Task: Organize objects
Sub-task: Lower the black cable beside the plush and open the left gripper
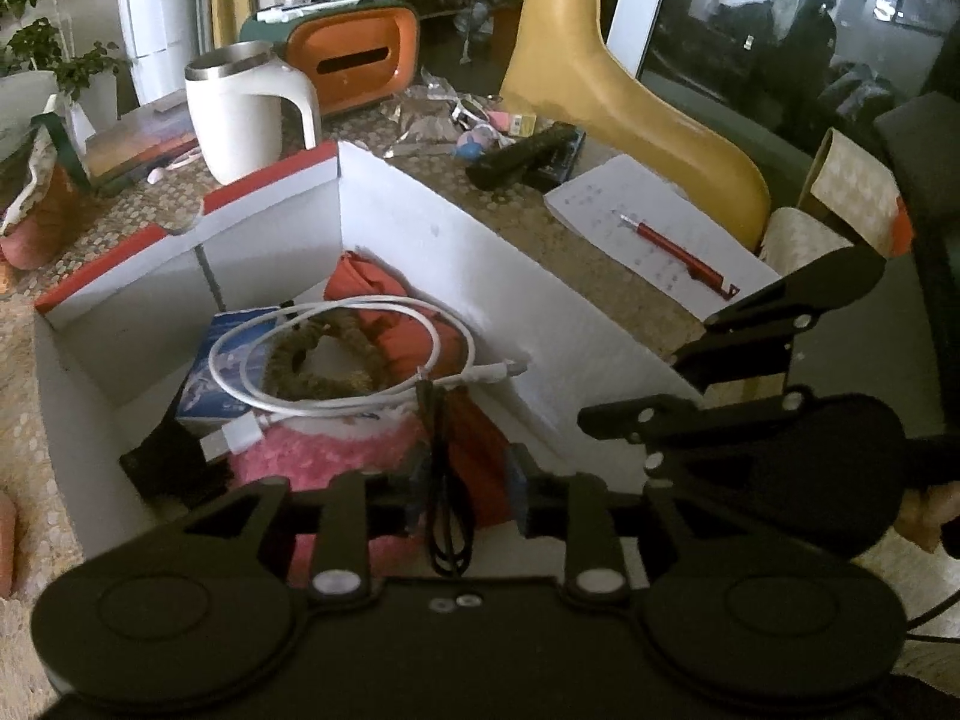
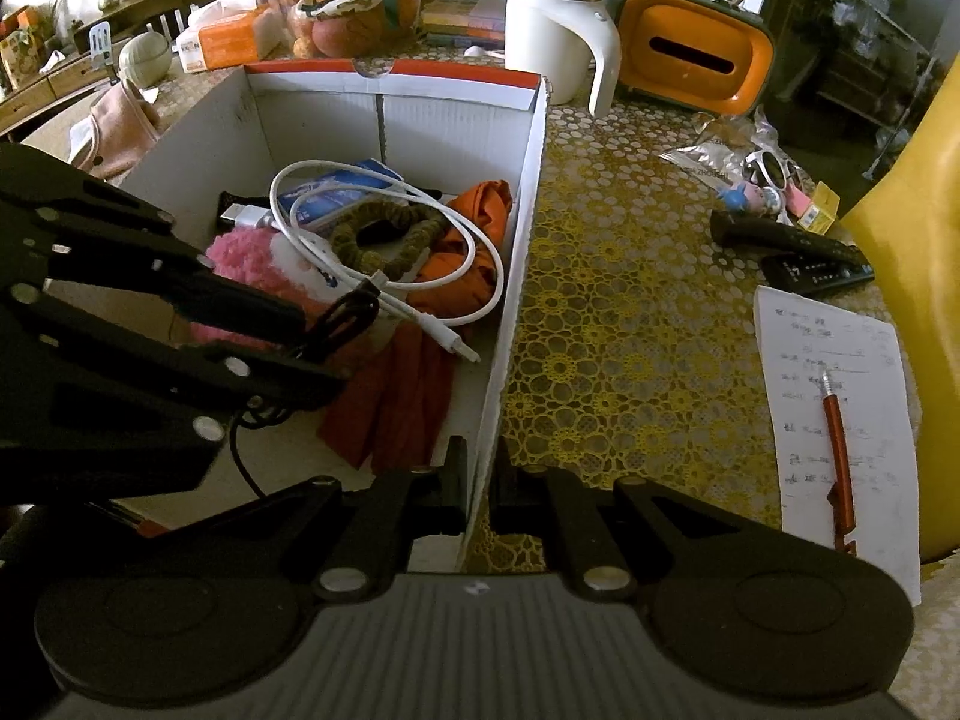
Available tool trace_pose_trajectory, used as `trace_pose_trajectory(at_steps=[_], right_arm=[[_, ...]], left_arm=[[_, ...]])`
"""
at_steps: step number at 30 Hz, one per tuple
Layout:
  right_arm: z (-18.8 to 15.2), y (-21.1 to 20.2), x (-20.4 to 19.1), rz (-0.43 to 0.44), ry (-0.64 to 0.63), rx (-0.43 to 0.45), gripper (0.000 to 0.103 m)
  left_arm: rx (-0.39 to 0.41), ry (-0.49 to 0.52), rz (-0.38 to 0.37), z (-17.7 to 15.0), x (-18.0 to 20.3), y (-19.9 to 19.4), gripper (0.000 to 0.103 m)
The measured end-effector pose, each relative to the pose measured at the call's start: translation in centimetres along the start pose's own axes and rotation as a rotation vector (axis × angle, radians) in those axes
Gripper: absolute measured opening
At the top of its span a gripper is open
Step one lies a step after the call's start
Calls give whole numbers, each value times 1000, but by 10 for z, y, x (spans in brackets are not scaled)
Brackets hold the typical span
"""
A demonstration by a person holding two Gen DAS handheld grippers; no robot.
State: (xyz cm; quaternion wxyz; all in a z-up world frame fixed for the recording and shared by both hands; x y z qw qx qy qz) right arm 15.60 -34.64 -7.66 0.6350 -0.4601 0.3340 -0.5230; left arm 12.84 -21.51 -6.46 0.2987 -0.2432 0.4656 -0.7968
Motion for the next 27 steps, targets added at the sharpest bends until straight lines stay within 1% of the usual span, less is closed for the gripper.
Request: trace_pose_trajectory(at_steps=[3, 7, 12, 14, 22, 27], right_arm=[[0, 0, -2, -8, -2, -2, 6], [-1, -1, -3, -16, -3, -4, 6], [0, -2, -5, -28, -4, -4, 6], [0, -2, -6, -32, -3, -5, 6], [0, -2, -9, -52, -5, -7, 6], [1, -2, -10, -62, -9, -10, 6]], left_arm=[[13, -6, -2, -3, -2, -6, 31], [44, -19, 2, -8, -5, -16, 46], [84, -39, 19, -14, -11, -30, 50], [95, -44, 27, -16, -14, -36, 54], [165, -92, 90, -30, -36, -70, 70], [200, -136, 135, -38, -58, -94, 75]])
Point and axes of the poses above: each gripper's, at about its wrist camera, not at the fingertips, and y roughly the way its jaws point, x to its right, z to its top, the point moved 1 cm from there along y, roughly the way its jaws point, and after that the axes turned 9 degrees about -x, right-handed, at the moved point
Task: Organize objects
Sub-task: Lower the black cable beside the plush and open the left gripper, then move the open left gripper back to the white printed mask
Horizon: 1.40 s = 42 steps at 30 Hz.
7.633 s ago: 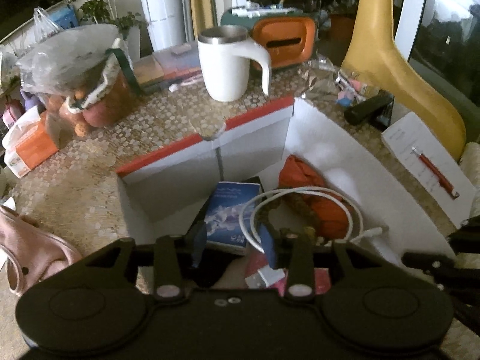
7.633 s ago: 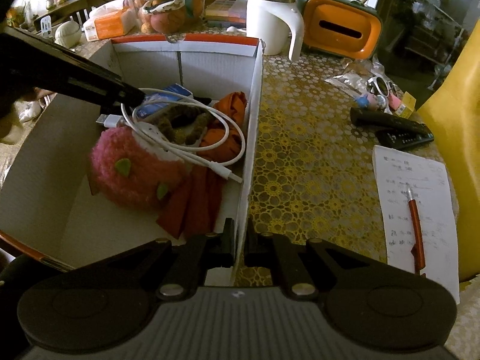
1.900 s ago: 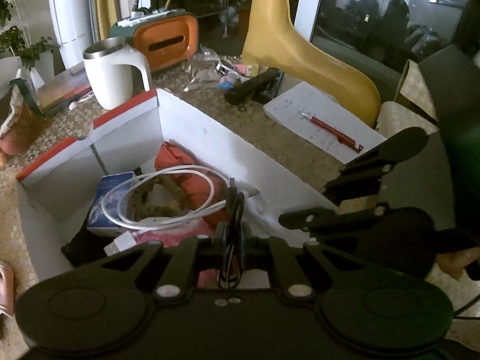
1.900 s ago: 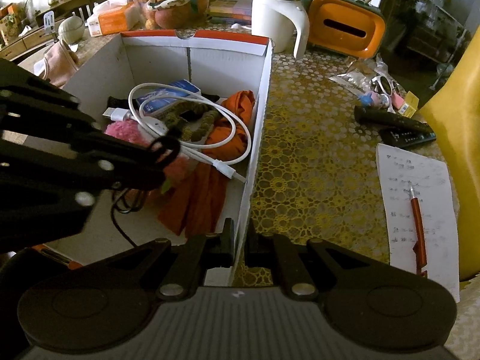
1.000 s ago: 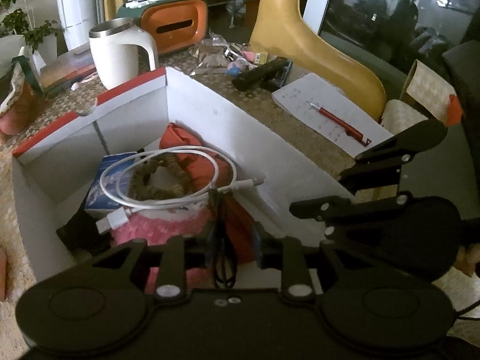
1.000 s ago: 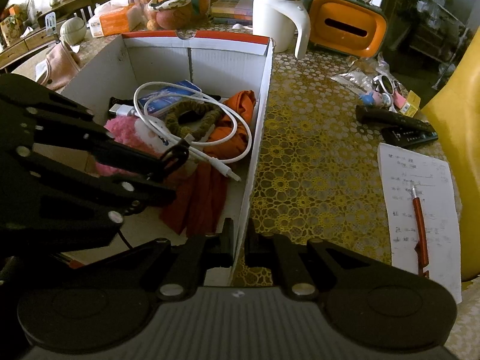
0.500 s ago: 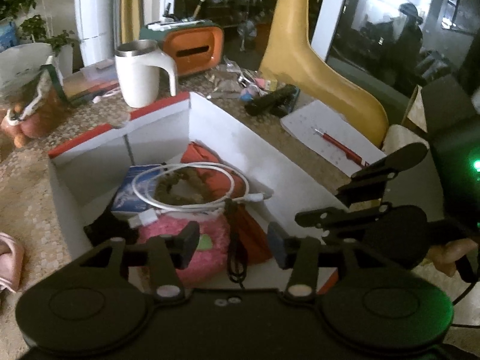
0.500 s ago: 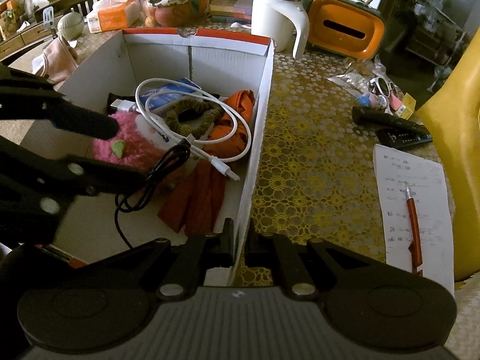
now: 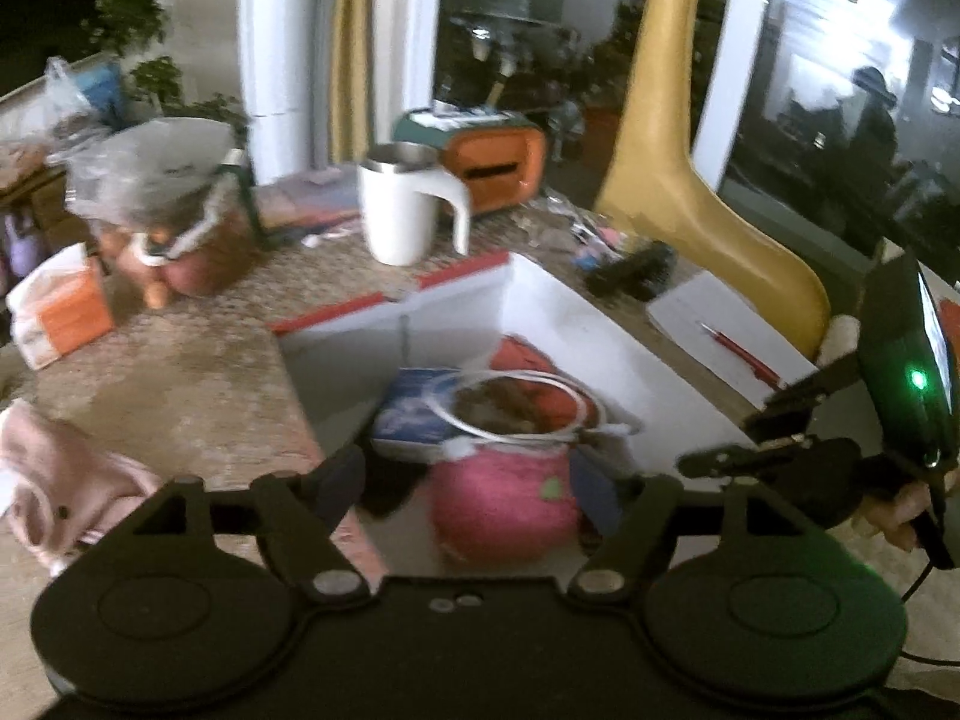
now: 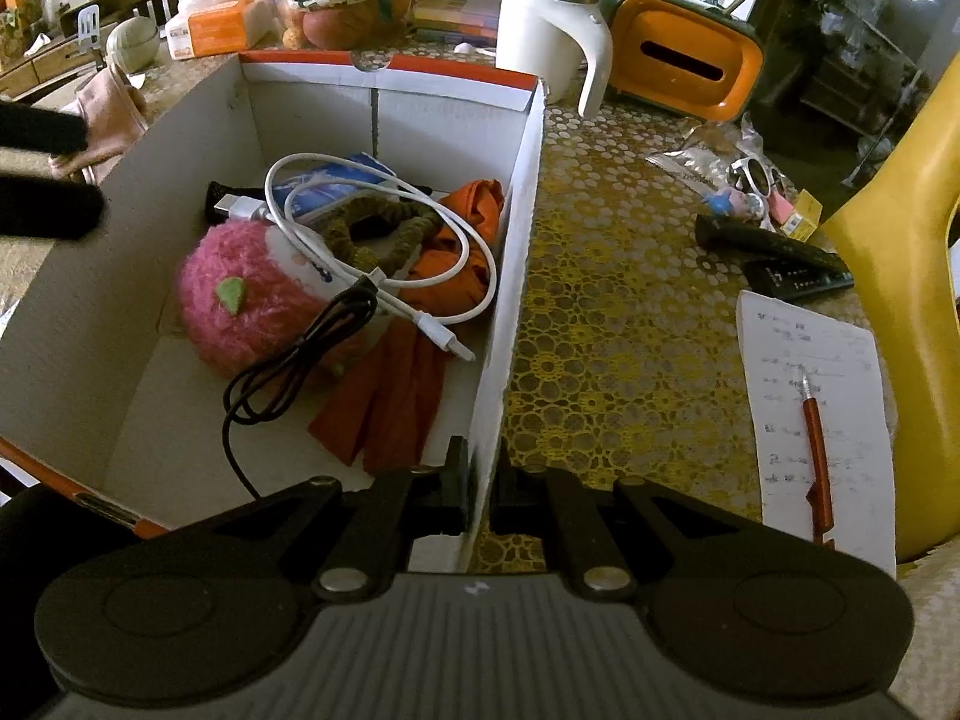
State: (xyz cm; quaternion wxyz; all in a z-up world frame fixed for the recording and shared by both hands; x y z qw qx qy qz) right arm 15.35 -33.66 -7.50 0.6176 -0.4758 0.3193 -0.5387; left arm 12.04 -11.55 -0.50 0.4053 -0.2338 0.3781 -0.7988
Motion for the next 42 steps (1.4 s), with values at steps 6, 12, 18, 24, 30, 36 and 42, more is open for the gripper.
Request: trace_pose_trajectory(at_steps=[6, 12, 18, 24, 30, 36, 42], right_arm=[[0, 0, -1, -2, 0, -2, 6], [-1, 0, -2, -10, -2, -4, 6], [0, 0, -3, -14, -1, -10, 6], [1, -1, -3, -15, -2, -14, 6], [-1, -1, -6, -12, -14, -19, 6], [0, -1, -7, -15, -14, -21, 6], [0, 0, -8, -14, -13, -21, 6]], left_arm=[[36, -43, 59, -6, -29, -21, 92], [58, -91, 110, -15, -60, -37, 101], [64, -158, 168, -23, -92, -44, 102], [22, -192, 198, -48, -115, -40, 102], [-56, -253, 196, -86, -128, -23, 102], [-119, -289, 216, -122, -128, -2, 102], [-150, -285, 235, -142, -125, 15, 102]])
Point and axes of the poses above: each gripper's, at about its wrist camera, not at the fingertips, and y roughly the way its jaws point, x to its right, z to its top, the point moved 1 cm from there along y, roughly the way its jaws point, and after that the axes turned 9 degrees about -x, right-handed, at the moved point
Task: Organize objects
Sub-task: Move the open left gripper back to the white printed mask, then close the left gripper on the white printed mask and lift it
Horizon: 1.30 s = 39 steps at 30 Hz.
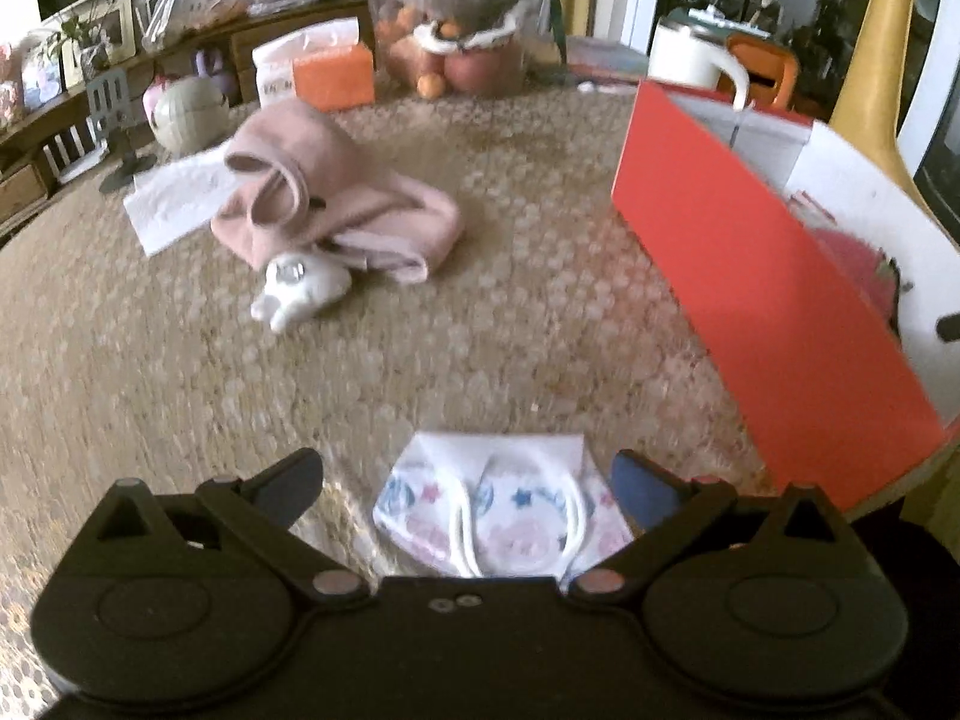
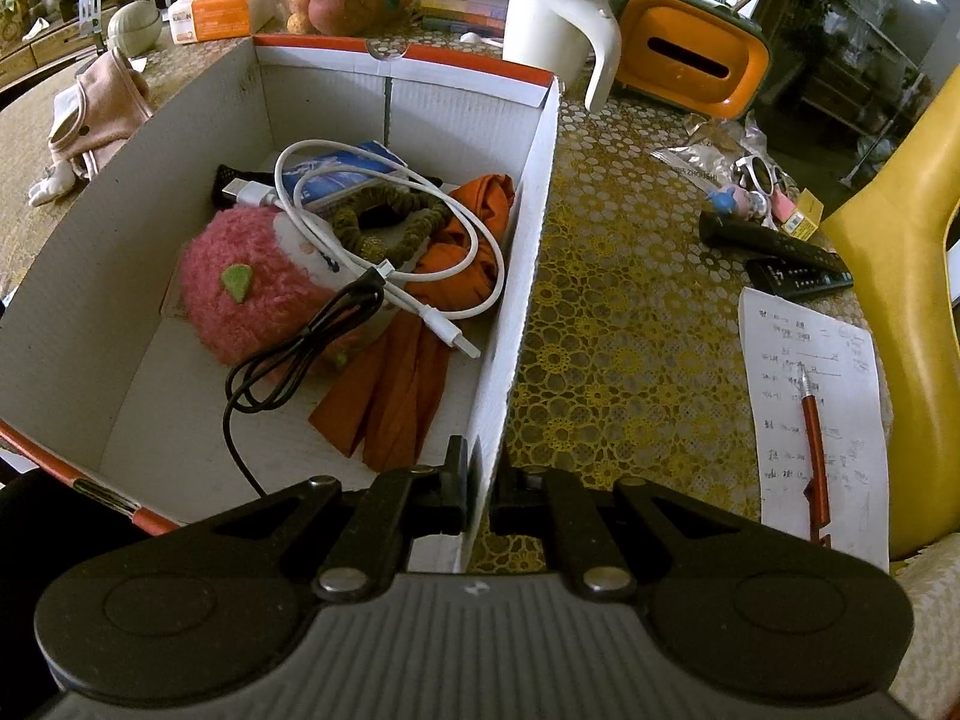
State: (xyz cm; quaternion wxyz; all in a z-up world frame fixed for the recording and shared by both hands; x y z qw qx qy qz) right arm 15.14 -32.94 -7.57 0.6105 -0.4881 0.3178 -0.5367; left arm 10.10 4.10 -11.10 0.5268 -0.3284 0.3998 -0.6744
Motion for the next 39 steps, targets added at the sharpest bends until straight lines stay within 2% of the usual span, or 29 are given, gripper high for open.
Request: trace_pose_trajectory(at_steps=[9, 18, 24, 27, 29, 33, 35, 38, 39], right_arm=[[0, 0, 0, 1, 1, 1, 6], [-1, 0, 1, 2, 3, 1, 6], [-1, 0, 1, 3, 4, 1, 6], [0, 0, 1, 3, 4, 1, 6], [-1, 0, 1, 3, 4, 1, 6], [-1, 0, 1, 3, 5, 2, 6], [-1, 0, 1, 3, 5, 3, 6], [-1, 0, 1, 2, 4, 4, 6], [-1, 0, 1, 2, 4, 4, 6]], left_arm=[[-7, 60, 26, -11, 12, 15, 102], [-22, 42, 12, -14, 15, 26, 101], [-6, 13, -2, -15, 12, 26, 92], [2, 12, 4, -15, 12, 24, 86], [12, 8, -2, -14, 11, 22, 71], [16, 12, -9, -12, 12, 19, 52], [19, 26, -9, -11, 14, 18, 38], [21, 46, 3, -10, 19, 17, 22], [17, 50, 2, -9, 20, 17, 20]])
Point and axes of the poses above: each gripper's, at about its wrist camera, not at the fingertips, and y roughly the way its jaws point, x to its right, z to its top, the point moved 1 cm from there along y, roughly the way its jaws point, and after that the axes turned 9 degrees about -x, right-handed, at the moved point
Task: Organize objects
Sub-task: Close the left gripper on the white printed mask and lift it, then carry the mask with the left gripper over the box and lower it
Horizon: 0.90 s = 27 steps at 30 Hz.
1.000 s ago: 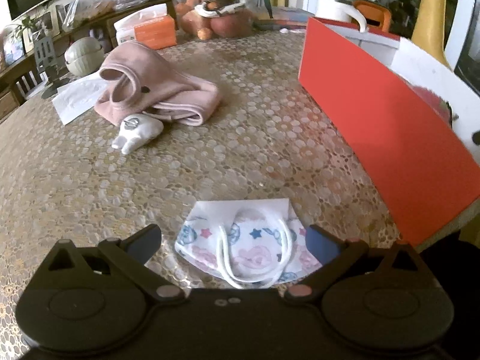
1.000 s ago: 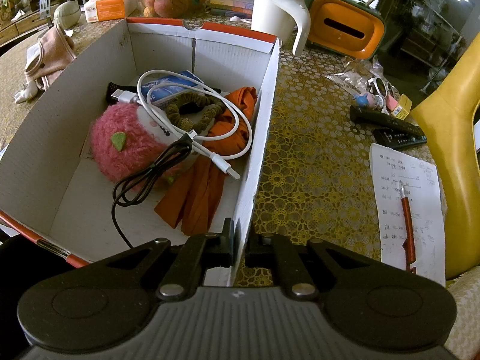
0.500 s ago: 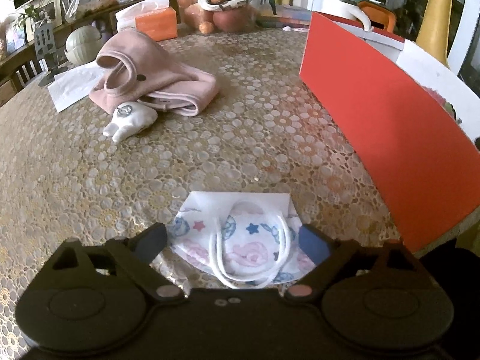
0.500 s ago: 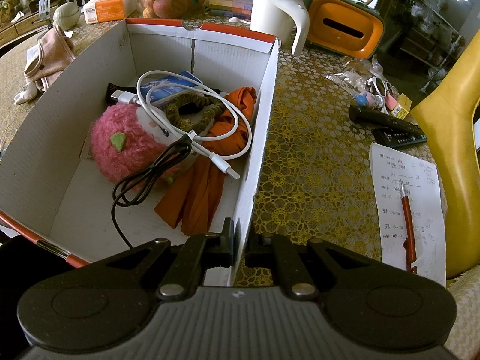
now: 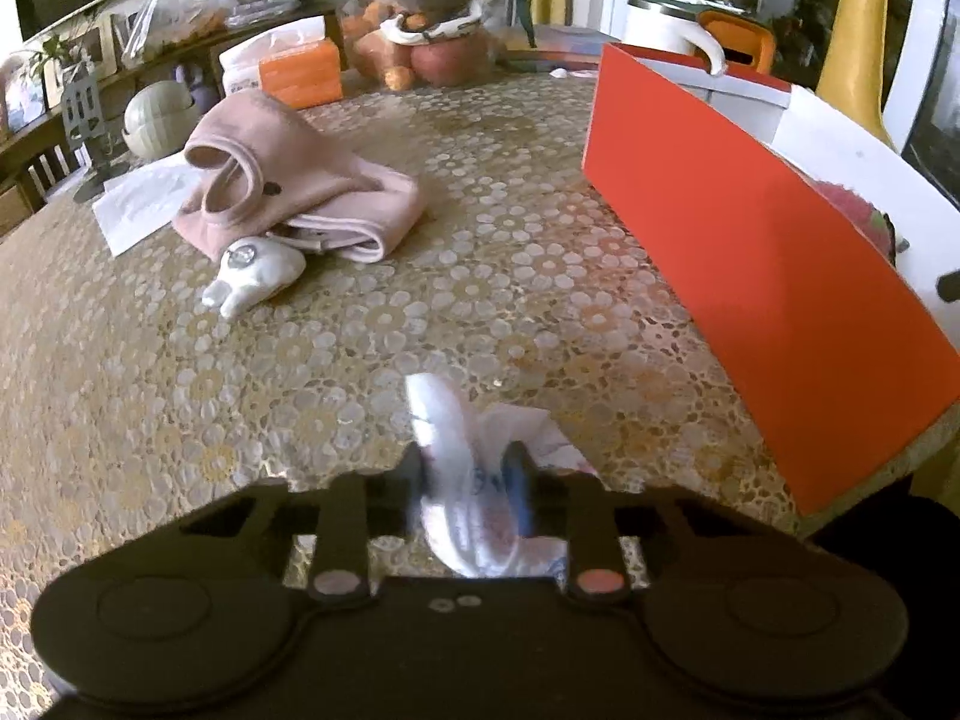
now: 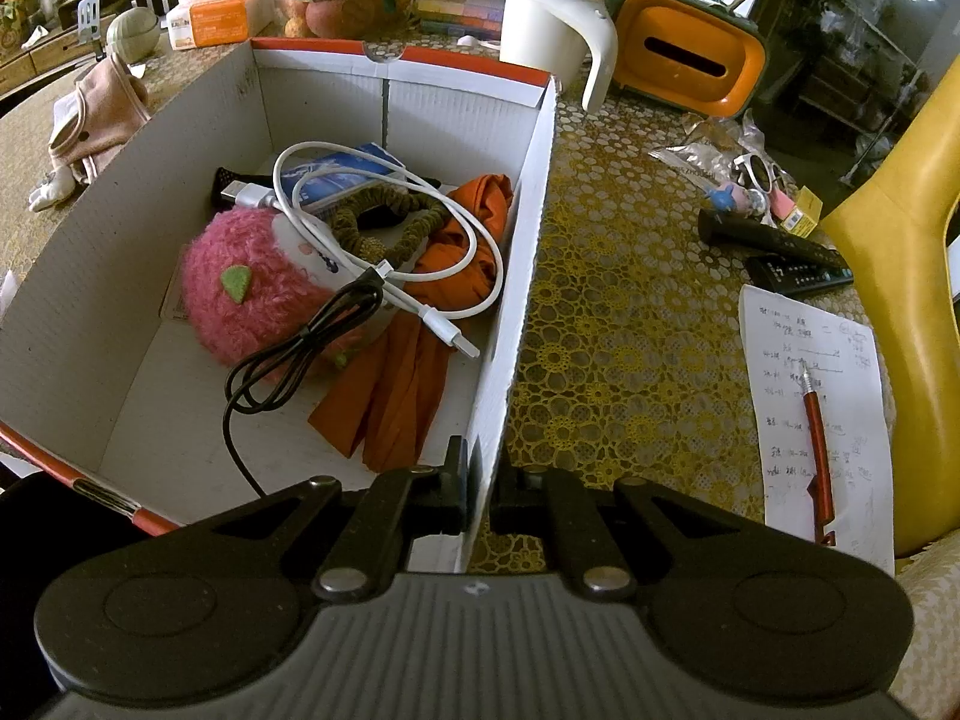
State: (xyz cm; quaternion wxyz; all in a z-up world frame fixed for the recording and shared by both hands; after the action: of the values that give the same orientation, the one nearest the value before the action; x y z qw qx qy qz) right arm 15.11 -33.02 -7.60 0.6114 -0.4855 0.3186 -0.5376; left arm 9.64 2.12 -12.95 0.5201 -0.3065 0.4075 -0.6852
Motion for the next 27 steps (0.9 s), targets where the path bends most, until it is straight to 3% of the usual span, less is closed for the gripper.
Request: trace_pose_trajectory(at_steps=[3, 16, 27], right_arm=[[0, 0, 0, 2, 0, 1, 6], [-1, 0, 1, 3, 16, 9, 6], [-3, 0, 0, -2, 19, 22, 6]], left_arm=[[3, 6, -4, 3, 3, -4, 13], [107, -22, -121, 48, 4, -50, 12], [161, 46, -184, 93, 42, -74, 12]])
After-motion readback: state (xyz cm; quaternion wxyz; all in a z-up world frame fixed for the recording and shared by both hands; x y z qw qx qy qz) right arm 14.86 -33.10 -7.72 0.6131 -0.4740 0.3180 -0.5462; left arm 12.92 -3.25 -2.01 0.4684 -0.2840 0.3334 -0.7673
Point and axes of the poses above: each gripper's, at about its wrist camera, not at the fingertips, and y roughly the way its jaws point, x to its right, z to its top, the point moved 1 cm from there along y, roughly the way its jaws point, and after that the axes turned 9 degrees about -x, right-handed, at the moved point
